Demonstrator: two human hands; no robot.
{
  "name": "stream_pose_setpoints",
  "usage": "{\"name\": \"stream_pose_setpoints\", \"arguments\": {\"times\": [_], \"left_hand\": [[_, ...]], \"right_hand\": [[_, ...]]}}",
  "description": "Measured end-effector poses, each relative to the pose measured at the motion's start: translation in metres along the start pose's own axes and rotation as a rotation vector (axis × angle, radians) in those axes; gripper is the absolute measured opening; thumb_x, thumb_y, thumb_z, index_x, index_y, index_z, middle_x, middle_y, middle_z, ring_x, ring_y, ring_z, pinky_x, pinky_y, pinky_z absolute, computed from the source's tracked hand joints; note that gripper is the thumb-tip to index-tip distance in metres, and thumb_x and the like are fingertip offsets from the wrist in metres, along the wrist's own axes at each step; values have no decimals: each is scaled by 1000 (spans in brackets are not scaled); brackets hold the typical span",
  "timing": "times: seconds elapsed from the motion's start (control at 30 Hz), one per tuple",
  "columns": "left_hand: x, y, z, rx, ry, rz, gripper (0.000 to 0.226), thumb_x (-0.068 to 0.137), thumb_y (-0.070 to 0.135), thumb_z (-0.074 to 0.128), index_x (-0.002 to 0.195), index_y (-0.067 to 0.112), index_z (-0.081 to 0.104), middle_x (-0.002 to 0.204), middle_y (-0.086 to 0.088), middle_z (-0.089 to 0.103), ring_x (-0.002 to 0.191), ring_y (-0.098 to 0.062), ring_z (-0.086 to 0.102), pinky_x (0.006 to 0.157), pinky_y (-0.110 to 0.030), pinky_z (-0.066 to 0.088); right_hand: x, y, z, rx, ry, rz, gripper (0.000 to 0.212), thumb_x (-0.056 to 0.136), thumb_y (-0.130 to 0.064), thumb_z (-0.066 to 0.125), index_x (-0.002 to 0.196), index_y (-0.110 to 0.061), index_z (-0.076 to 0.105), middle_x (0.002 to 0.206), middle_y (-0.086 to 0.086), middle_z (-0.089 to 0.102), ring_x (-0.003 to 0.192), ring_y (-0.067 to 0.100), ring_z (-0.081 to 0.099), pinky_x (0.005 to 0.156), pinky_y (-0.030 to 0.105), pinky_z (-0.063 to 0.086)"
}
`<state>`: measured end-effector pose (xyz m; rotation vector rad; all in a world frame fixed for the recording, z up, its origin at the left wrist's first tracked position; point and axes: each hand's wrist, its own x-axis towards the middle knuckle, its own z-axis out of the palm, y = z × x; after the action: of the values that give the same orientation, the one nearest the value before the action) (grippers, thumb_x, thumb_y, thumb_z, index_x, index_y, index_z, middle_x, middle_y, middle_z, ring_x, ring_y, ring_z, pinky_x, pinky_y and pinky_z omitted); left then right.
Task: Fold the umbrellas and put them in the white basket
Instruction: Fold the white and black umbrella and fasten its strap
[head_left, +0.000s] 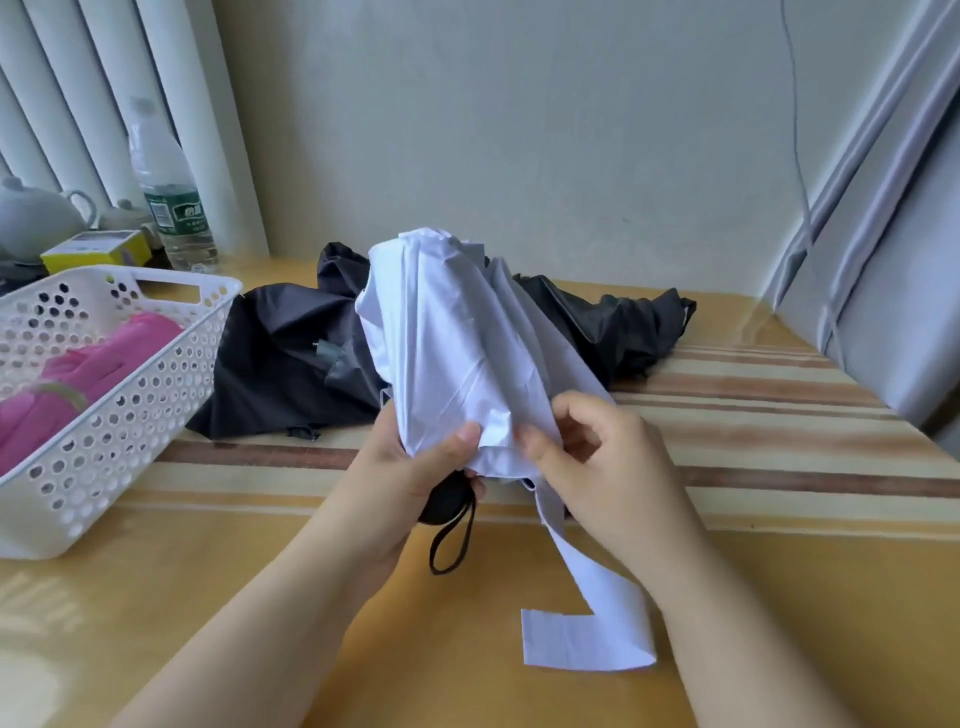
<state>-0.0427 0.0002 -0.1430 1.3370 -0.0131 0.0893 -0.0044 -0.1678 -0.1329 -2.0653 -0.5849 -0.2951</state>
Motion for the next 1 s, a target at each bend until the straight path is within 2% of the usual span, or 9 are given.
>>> {"name": "stream_pose_setpoints", "arguments": {"times": [0.17, 0.27, 0.47, 0.63, 0.77, 0.83, 0.9, 0.93, 1.0], "left_hand": [[-10, -1, 1, -6, 3, -10, 45, 82, 40, 68, 121, 22, 55, 85, 2, 69, 64, -14, 59, 61, -23, 52], [-12, 3, 4, -197, 3, -104, 58, 82, 61, 43, 118, 19, 61, 86, -6, 68, 62, -18, 58, 57, -27, 51], [-13, 3, 1, -400, -172, -161, 54, 91, 55, 35, 108, 16, 69, 82, -9, 64, 65, -19, 57, 68, -29, 52], [-14, 2, 2, -423, -150, -243, 45, 79, 55, 50, 87, 19, 76, 74, -4, 63, 52, -14, 55, 55, -22, 51], [-9, -1, 2, -492, -86, -212, 51, 80, 49, 55, 115, 12, 63, 83, -6, 65, 57, -15, 56, 57, -22, 53], [-5, -4, 1, -491, -110, -150, 59, 88, 48, 54, 133, 9, 52, 107, -11, 64, 80, -22, 60, 68, -27, 56], [-6, -3, -1, -419, -161, -85, 56, 94, 47, 46, 138, 12, 48, 125, -12, 62, 104, -28, 63, 80, -31, 56], [-7, -2, -1, -390, -170, -63, 53, 95, 46, 43, 137, 16, 48, 126, -11, 63, 108, -27, 64, 82, -33, 56], [-10, 0, 0, -317, -158, 2, 47, 94, 48, 46, 132, 20, 49, 109, -5, 69, 92, -24, 68, 80, -37, 55]], "right_hand": [[-2, -4, 6, -30, 51, -27, 46, 92, -23, 62, 58, -23, 32, 47, -8, 34, 49, 10, 28, 47, 19, 25], [-2, -5, 6, -13, 69, -50, 35, 96, -22, 57, 65, -26, 40, 50, -11, 42, 48, 9, 34, 48, 18, 28], [-3, -7, 4, 157, 32, 33, 28, 100, -23, 47, 73, -17, 46, 57, -11, 42, 54, 4, 36, 54, 19, 32], [-3, -2, 6, 64, 69, 133, 21, 98, -25, 52, 78, -18, 50, 64, -5, 56, 53, 4, 45, 52, 15, 35], [-5, -9, 4, -184, 299, -92, 17, 86, -14, 66, 85, -15, 48, 81, -5, 50, 74, -1, 47, 62, 10, 37], [-7, -23, -1, -170, 220, -222, 17, 84, -29, 63, 88, -17, 53, 81, -9, 49, 75, 1, 48, 64, 9, 37], [-12, -40, -3, -245, 28, -146, 32, 81, -50, 60, 82, -21, 47, 71, -10, 45, 66, 7, 46, 56, 17, 35], [-14, -45, -1, -308, -44, -69, 40, 77, -57, 62, 79, -22, 42, 68, -8, 42, 64, 8, 44, 53, 19, 32], [-17, -50, 3, -249, -19, 86, 50, 69, -60, 69, 83, -25, 35, 74, -12, 45, 68, 5, 47, 53, 19, 35]]}}
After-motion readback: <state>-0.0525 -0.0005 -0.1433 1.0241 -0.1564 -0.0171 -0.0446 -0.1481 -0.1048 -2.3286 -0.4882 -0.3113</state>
